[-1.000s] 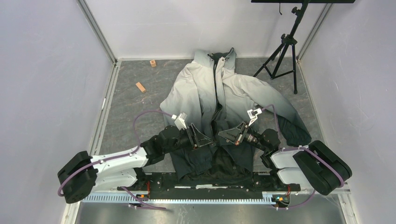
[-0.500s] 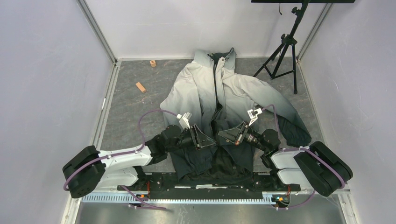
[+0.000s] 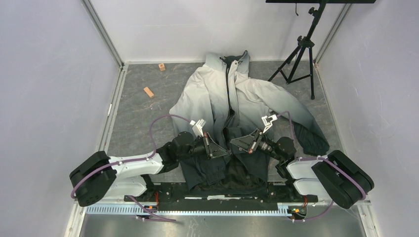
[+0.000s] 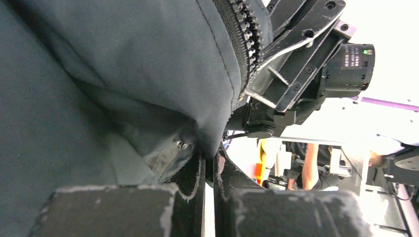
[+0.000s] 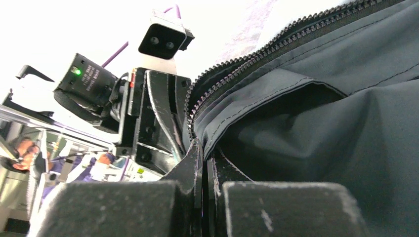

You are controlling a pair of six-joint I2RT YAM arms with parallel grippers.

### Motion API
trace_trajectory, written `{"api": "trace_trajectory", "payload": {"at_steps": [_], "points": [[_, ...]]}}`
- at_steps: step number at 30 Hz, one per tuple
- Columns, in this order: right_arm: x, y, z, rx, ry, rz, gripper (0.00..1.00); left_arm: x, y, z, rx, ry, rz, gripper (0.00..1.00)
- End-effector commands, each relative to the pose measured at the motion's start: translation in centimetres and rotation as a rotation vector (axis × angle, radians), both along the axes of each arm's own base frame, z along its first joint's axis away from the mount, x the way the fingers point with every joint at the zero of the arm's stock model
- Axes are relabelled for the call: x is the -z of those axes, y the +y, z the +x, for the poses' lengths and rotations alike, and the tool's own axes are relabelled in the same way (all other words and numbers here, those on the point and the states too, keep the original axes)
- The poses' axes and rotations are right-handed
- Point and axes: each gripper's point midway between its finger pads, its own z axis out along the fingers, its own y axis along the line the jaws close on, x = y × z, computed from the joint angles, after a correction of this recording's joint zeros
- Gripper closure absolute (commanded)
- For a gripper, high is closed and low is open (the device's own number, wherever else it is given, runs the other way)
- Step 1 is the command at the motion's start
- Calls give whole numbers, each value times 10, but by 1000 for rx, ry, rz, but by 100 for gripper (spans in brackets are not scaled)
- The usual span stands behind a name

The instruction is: Zip up the jacket

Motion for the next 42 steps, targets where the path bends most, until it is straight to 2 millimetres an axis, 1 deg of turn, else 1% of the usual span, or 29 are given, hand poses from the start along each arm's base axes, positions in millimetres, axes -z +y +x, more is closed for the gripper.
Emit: {"api": "trace_trajectory", "payload": {"at_steps": [1, 3, 5, 9, 10, 12, 15, 17, 21, 22, 23, 24, 26, 28, 30, 31, 33, 35, 36, 37, 39, 40, 42], "points": [[-29, -4, 4, 44, 5, 132, 100, 12, 0, -1, 44, -104, 122, 98], [-32, -7, 5, 64, 20, 157, 100, 26, 5, 0, 45, -127, 200, 98], [-31, -10, 7, 86, 43, 167, 100, 33, 6, -2, 54, -131, 226, 98], [-37, -10, 10, 97, 76, 220, 100, 35, 1, -8, 81, -152, 232, 98], [-28, -14, 7, 104, 112, 219, 100, 34, -1, -9, 87, -161, 234, 98], [-31, -15, 6, 103, 127, 251, 100, 36, -1, -11, 92, -161, 243, 98], [-36, -15, 9, 113, 134, 272, 100, 42, 2, -13, 95, -155, 255, 98], [-39, -15, 10, 114, 130, 281, 100, 41, 2, -14, 100, -161, 249, 98], [-32, -15, 6, 104, 131, 258, 100, 31, 2, -14, 107, -187, 222, 98], [-31, -12, 5, 87, 113, 240, 100, 26, 1, -14, 112, -192, 201, 98], [-24, -6, 2, 51, 108, 196, 100, 23, 1, -15, 119, -188, 187, 98], [-24, -1, 3, 21, 90, 170, 100, 21, 1, -15, 125, -180, 175, 98], [-11, 0, 0, 6, 80, 114, 89, 17, 1, -15, 136, -167, 143, 98], [3, 0, -3, -5, 68, 49, 82, 16, 2, -13, 138, -153, 122, 98], [12, 0, -6, -18, 45, -3, 72, 16, 5, -13, 140, -139, 107, 98], [19, 0, -6, -25, 40, -45, 68, 16, 7, -12, 141, -134, 102, 98], [27, -2, -5, -21, 7, -115, 62, 18, 10, -12, 146, -125, 101, 98], [35, -5, 1, -14, -19, -197, 51, 20, 14, -11, 154, -112, 102, 98], [41, -6, 4, -18, -33, -256, 38, 22, 15, -11, 157, -104, 102, 98], [42, -8, 7, -19, -68, -306, 26, 21, 16, -11, 157, -102, 92, 98], [48, -17, 13, -8, -103, -419, 20, 20, 17, -10, 164, -95, 78, 98], [45, -22, 17, 2, -141, -456, 19, 20, 17, -11, 170, -93, 72, 98], [43, -35, 28, 26, -223, -600, 17, 17, 17, -11, 180, -97, 61, 98]]}}
